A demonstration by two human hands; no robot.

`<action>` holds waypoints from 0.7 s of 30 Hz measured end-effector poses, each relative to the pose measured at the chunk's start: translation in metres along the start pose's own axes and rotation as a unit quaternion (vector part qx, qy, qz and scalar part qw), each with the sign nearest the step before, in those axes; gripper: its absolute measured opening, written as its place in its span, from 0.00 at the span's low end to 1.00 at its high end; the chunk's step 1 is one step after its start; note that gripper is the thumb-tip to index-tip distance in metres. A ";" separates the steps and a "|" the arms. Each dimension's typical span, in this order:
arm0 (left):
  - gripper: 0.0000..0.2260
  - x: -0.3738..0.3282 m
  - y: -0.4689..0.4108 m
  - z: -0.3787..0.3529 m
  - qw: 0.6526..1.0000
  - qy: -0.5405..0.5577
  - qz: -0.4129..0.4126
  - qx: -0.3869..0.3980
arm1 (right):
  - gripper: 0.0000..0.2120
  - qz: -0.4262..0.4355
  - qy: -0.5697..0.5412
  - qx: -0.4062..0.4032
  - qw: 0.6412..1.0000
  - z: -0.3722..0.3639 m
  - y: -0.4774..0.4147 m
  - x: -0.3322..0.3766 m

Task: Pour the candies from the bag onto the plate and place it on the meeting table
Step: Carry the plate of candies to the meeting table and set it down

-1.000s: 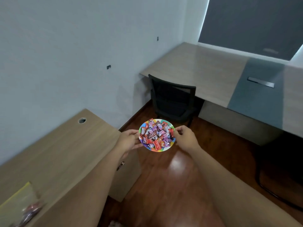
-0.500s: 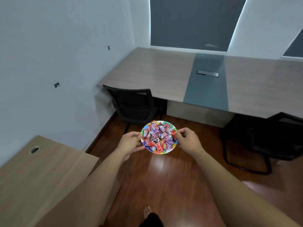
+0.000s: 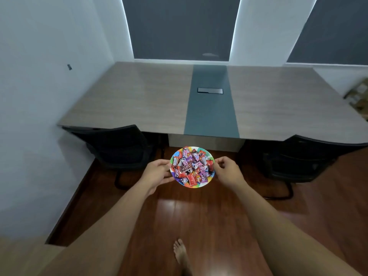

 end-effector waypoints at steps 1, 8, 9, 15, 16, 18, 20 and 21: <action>0.08 -0.006 -0.014 -0.007 1.000 -0.005 0.003 0.004 | 0.07 -0.004 0.000 0.000 1.000 0.004 -0.013 0.001; 0.09 -0.049 -0.118 -0.044 0.999 -0.015 0.018 0.036 | 0.07 -0.026 -0.018 0.007 0.999 0.020 -0.112 0.010; 0.09 -0.054 -0.132 -0.048 0.999 -0.018 0.017 0.042 | 0.07 -0.031 -0.034 0.009 0.999 0.022 -0.126 0.009; 0.10 -0.084 -0.201 -0.081 0.996 -0.044 0.020 0.069 | 0.09 -0.049 -0.082 0.008 0.995 0.036 -0.188 0.011; 0.10 -0.089 -0.211 -0.088 0.996 -0.044 0.021 0.071 | 0.10 -0.050 -0.086 0.009 0.995 0.038 -0.199 0.010; 0.10 -0.098 -0.231 -0.099 0.996 -0.041 0.025 0.070 | 0.10 -0.052 -0.090 0.015 0.994 0.041 -0.221 0.009; 0.09 -0.107 -0.250 -0.110 0.996 -0.043 0.025 0.071 | 0.10 -0.051 -0.090 0.024 0.994 0.044 -0.244 0.007; 0.08 -0.110 -0.260 -0.115 0.996 -0.045 0.024 0.070 | 0.10 -0.050 -0.091 0.029 0.994 0.045 -0.257 0.007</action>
Point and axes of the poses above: each hand's wrist, its own y-axis away from the middle knuckle, its own z-axis out of the back of the hand, x = y × z, the point moved 9 cm from there along -y, towards the middle knuckle, and after that the axes turned 12 degrees about y, right-handed, at the moved point
